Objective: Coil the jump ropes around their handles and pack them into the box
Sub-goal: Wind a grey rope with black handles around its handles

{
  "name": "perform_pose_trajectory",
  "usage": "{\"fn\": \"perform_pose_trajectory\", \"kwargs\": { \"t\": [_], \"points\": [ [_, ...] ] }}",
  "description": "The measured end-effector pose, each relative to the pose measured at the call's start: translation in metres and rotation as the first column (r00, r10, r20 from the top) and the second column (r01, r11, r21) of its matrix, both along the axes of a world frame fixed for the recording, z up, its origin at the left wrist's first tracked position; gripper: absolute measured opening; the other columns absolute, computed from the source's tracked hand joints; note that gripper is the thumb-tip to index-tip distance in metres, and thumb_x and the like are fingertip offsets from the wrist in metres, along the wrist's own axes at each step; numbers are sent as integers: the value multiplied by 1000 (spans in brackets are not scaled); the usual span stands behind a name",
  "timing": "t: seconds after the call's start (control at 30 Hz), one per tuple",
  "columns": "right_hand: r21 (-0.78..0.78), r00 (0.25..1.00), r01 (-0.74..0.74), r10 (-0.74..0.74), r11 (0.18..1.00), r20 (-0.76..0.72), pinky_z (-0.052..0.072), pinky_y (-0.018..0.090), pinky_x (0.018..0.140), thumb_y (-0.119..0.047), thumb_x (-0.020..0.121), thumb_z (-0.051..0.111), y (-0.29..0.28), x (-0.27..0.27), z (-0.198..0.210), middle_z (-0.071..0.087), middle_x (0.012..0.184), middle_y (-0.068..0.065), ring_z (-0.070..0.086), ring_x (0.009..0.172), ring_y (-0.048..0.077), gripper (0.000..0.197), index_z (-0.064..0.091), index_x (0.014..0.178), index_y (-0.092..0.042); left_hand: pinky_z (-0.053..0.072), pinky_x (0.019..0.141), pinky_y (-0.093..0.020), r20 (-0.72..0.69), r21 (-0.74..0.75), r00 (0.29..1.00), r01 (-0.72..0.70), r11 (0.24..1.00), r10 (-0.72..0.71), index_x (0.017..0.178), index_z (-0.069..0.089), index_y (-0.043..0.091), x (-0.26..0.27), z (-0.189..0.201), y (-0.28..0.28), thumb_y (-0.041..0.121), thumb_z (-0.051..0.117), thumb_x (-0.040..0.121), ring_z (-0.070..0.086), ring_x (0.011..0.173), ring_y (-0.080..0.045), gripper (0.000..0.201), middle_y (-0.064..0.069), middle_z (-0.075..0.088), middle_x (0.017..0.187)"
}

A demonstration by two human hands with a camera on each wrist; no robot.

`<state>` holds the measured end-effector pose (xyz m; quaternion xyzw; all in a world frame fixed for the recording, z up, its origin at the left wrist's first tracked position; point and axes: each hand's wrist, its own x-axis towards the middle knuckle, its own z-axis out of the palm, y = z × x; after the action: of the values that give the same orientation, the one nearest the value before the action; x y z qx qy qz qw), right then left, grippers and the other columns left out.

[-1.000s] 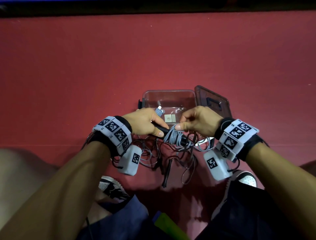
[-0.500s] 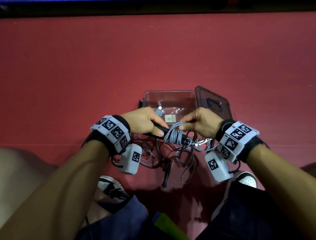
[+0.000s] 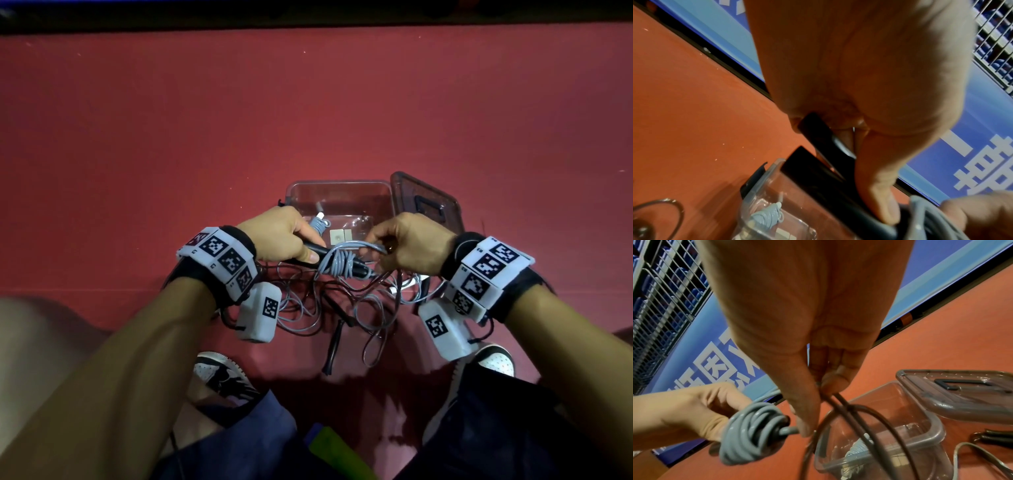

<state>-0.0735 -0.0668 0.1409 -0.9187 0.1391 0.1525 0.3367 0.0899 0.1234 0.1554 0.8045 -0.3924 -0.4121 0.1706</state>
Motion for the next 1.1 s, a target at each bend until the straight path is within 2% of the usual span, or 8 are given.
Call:
{"fn": "perform_pose_trajectory", "kwargs": {
  "t": [0.17, 0.27, 0.4, 0.5, 0.63, 0.77, 0.97, 1.1],
  "points": [
    [-123, 997, -41, 48, 992, 52, 45, 24, 65, -23, 87, 74, 5, 0, -6, 65, 71, -6, 58, 66, 12, 11, 66, 80, -21, 50, 104, -36, -35, -11, 999, -29, 1000, 28, 108, 79, 33, 1, -5, -1, 18, 79, 87, 69, 101, -12, 26, 13, 78, 100],
    [-105, 996, -22, 30, 994, 82, 45, 24, 68, -23, 90, 71, 5, 2, -8, 68, 74, -5, 62, 72, 14, 7, 72, 84, -21, 48, 108, -38, -136, -30, 991, -15, 999, 10, 111, 78, 30, 0, -10, -3, 16, 81, 85, 70, 103, -11, 30, 15, 77, 101],
    [-5, 994, 47, -46, 999, 103, 42, 4, 67, -23, 91, 71, 3, 2, -11, 72, 82, -14, 63, 78, -1, 13, 78, 101, -27, 44, 113, -44, -288, -172, 957, -68, 983, 15, 120, 75, 16, 2, -14, -2, 10, 79, 84, 67, 114, -15, 36, 4, 75, 116],
    [217, 980, 140, -167, 966, 111, 52, 21, 86, -19, 88, 75, 5, 3, -18, 76, 96, -11, 68, 88, -1, 15, 78, 101, -26, 44, 113, -42, -342, -284, 937, -172, 943, 68, 125, 70, 9, 2, -12, -3, 11, 77, 84, 66, 118, -19, 42, -3, 73, 122],
    [358, 976, 158, -200, 920, 84, 43, 9, 66, -15, 92, 70, 16, 4, -12, 69, 82, -3, 54, 60, -10, 16, 73, 97, -1, 53, 99, -33, -448, -373, 881, -341, 863, 154, 120, 70, 12, -1, -6, -6, 21, 75, 78, 72, 100, -16, 43, -8, 76, 112],
    [428, 984, 129, -170, 895, 60, 42, 9, 58, -12, 98, 61, 23, 4, 2, 74, 85, 9, 57, 61, -2, 17, 72, 97, 1, 58, 90, -34, -423, -392, 879, -396, 830, 219, 119, 72, 12, -2, -7, -7, 13, 70, 92, 74, 95, -20, 27, -9, 77, 105],
    [450, 986, 166, -158, 878, -54, 46, 23, 52, -12, 103, 52, 32, 4, 5, 72, 97, 24, 59, 71, 17, 17, 58, 104, 4, 58, 94, -46, -218, -423, 946, -313, 851, 240, 112, 76, 20, -5, -11, -7, 22, 70, 96, 75, 94, -21, 17, 2, 79, 96],
    [399, 987, 154, -121, 904, -107, 43, 17, 41, -15, 105, 47, 36, 3, 7, 68, 76, 7, 50, 44, 1, 28, 52, 110, 12, 57, 93, -46, -64, -415, 964, -261, 872, 258, 110, 78, 21, -8, -17, -8, 29, 73, 93, 74, 91, -16, 19, 8, 79, 94]
  ]
}}
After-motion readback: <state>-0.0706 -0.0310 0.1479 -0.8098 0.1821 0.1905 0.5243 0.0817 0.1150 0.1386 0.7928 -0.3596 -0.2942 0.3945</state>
